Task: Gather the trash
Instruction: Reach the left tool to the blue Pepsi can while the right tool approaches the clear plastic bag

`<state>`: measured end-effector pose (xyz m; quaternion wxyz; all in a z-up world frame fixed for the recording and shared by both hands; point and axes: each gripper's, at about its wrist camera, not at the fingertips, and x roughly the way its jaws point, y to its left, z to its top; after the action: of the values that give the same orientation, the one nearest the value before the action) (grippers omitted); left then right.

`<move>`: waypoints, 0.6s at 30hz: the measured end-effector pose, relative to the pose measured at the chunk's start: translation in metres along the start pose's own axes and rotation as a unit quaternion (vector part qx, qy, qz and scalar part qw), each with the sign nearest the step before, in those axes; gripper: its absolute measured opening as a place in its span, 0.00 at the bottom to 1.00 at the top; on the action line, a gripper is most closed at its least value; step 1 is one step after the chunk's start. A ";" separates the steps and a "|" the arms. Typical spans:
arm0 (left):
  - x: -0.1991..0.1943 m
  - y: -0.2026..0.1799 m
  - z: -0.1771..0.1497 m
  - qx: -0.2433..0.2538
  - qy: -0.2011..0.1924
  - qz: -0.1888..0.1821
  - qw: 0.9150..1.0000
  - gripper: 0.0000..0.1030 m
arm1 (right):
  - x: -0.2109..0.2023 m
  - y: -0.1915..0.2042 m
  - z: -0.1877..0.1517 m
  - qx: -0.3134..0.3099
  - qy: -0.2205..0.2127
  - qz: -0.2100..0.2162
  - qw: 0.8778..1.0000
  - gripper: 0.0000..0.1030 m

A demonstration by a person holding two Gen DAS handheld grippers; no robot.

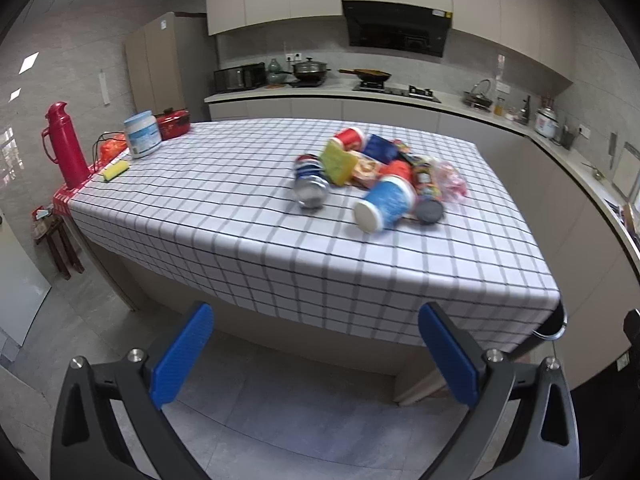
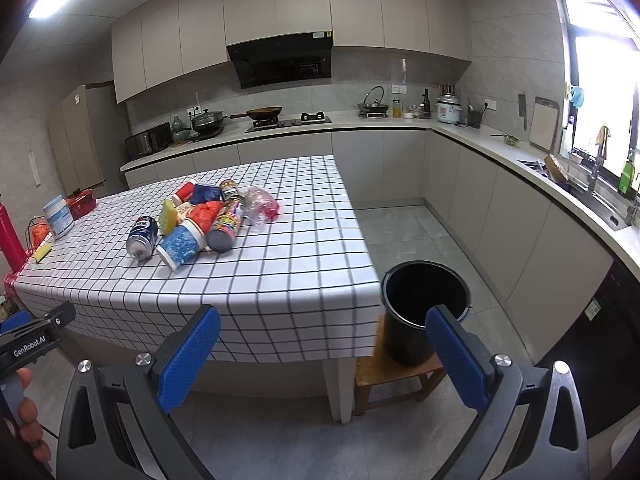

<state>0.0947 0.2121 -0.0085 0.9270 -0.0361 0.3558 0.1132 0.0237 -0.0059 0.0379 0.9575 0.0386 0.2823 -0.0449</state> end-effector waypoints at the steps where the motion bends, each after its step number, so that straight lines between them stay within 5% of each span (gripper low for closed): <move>1: 0.005 0.005 0.003 -0.001 0.001 0.002 1.000 1.00 | 0.004 0.006 0.001 0.000 0.000 0.001 1.000 1.00; 18: 0.093 0.034 0.060 -0.029 0.020 0.046 0.998 1.00 | 0.110 0.058 0.053 -0.024 0.019 0.037 0.999 1.00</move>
<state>0.1931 0.2710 -0.0253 0.9119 -0.0491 0.3725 0.1650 0.1509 0.0392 0.0254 0.9537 0.0270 0.2997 -0.0016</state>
